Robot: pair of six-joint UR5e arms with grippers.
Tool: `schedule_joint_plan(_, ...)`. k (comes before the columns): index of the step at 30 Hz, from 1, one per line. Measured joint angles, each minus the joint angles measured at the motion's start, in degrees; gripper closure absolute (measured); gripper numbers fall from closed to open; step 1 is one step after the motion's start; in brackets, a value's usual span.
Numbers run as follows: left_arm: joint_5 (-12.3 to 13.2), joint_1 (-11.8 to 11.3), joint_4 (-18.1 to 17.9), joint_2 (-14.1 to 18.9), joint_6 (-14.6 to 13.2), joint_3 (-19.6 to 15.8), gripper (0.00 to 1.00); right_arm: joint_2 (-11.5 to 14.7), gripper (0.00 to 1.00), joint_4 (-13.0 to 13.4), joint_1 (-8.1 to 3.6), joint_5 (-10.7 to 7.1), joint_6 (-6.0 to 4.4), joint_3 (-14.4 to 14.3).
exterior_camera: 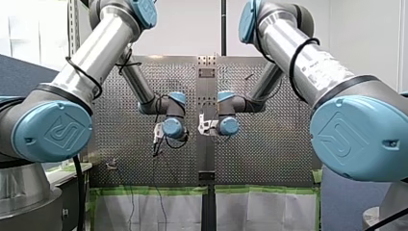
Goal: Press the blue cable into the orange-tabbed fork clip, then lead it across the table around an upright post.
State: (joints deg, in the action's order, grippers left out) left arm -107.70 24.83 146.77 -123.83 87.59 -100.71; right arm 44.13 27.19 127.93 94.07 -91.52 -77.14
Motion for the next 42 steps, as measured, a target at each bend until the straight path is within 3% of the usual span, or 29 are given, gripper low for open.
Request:
schedule_joint_plan(11,-1.8,2.7,-0.1,5.7,0.2,1.4,1.00,5.8,1.00,0.0,-1.15,-0.74,-0.31,0.3)
schedule_joint_plan(24,-6.6,4.3,1.1,12.9,2.5,3.6,1.00,13.6,1.00,-0.3,-1.67,-0.90,-0.43,0.5)
schedule_joint_plan(31,-8.2,4.3,2.8,13.4,3.5,6.7,1.00,17.3,1.00,-1.1,-1.87,-0.90,-0.53,0.6)
schedule_joint_plan(42,-8.3,4.2,5.3,13.4,4.4,11.3,1.00,18.6,1.00,-3.5,-2.27,-0.71,-0.65,1.9)
